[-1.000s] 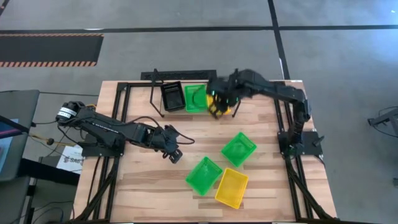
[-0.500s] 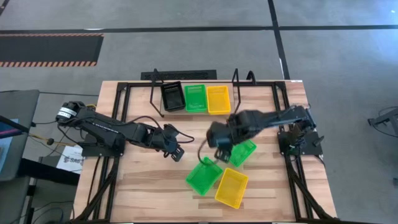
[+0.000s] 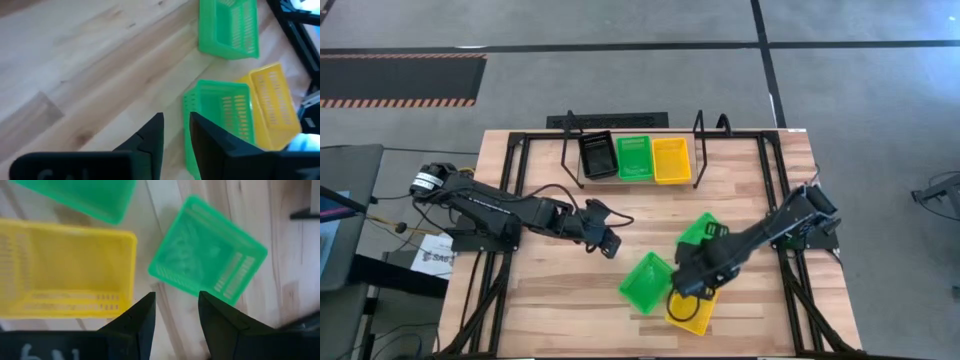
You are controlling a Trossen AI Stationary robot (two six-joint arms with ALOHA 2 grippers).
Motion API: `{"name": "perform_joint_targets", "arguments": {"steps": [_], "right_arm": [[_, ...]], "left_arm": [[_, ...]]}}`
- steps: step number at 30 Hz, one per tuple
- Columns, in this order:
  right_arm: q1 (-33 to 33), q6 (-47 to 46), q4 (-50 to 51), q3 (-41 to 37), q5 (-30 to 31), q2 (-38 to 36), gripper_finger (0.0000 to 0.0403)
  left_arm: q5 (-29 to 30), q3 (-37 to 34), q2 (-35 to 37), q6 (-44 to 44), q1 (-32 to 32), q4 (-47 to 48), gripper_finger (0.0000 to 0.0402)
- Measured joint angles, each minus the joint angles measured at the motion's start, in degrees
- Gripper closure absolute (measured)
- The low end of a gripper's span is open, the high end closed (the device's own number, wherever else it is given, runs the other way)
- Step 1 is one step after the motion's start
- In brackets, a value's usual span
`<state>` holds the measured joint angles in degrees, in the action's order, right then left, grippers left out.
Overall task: Stack baskets on shelf by color
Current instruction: Stack the top green bin on top of the green bin on the shelf
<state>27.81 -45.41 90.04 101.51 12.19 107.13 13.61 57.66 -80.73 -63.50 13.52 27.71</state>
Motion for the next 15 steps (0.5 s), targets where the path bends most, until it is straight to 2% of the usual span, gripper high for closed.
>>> {"name": "perform_joint_targets", "arguments": {"steps": [5,15], "right_arm": [[1.67,-2.92,-0.02,-4.14,0.15,0.00,0.0233],[2.18,-2.80,-0.03,-5.70,0.13,0.00,0.0234]], "left_arm": [[-1.12,-0.01,0.00,-1.83,0.86,-0.27,0.0319],[2.29,-0.01,-1.60,-5.58,3.53,-0.50,0.0319]]}}
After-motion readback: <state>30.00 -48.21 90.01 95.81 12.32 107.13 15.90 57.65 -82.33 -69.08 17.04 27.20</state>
